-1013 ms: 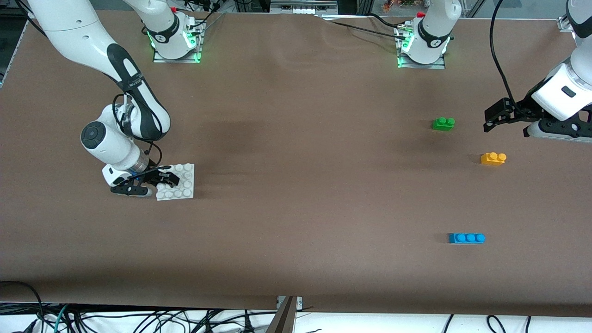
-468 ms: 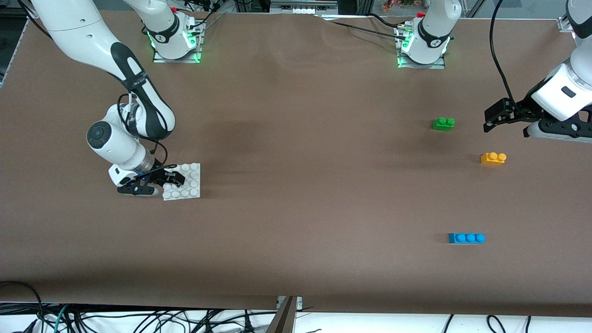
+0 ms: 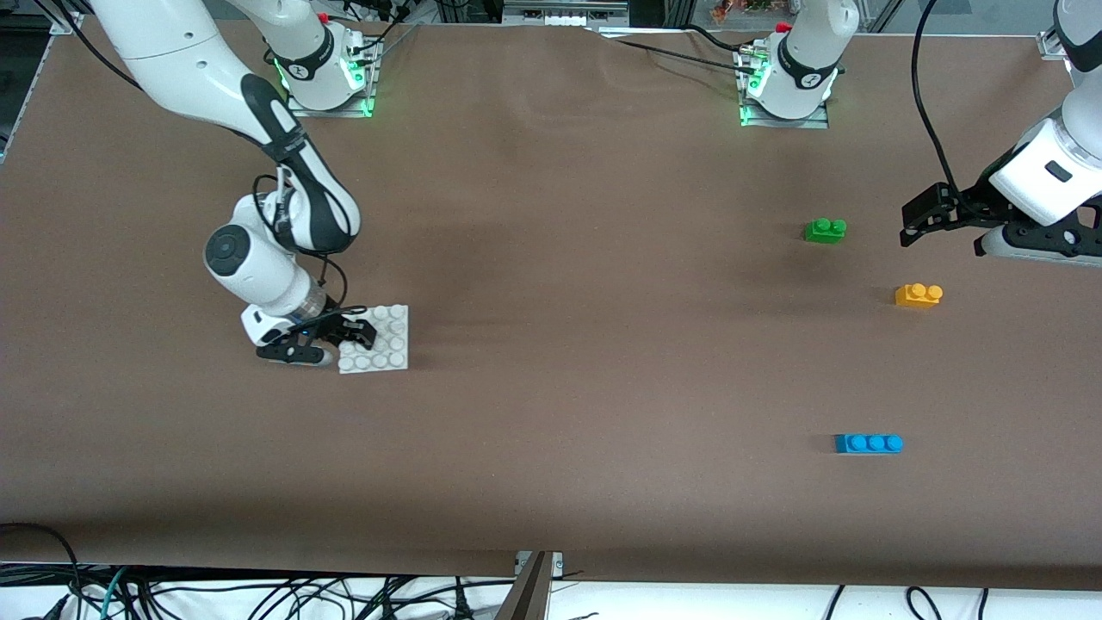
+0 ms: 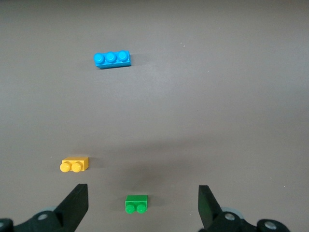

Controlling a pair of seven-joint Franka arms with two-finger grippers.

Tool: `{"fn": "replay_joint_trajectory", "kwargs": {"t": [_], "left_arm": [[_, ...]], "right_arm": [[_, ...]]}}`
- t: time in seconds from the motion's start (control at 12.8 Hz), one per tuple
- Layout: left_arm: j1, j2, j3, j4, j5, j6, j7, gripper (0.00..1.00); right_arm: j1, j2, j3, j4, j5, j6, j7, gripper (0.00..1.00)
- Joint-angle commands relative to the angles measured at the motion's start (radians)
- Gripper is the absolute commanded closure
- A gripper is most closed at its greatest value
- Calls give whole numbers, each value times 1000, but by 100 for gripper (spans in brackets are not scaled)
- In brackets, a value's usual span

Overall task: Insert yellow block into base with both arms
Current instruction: 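Slide the white base plate toward the table middle with the right gripper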

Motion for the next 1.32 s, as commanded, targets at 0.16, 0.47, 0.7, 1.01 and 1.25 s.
{"fn": "replay_joint_trajectory", "kwargs": {"t": [0.16,0.47,0.7,1.01,1.25], "left_arm": [[2,15,1,33,-22,-19,2,0],[2,23,-1,46,-24,-19,-1,0],[2,27,-1,48,-24,-25,-1,0],[2,27,-1,48,-24,-25,-1,0],[2,27,1,48,-24,-25,0,0]], "right_arm": [[116,83,-3,105,25,12,131,34],[225,125,-12,169,22,11,255,34],[317,163,-51,232,22,11,338,34],[449,217,-103,315,22,6,464,34],[538,272,-140,396,24,5,565,34]]}}
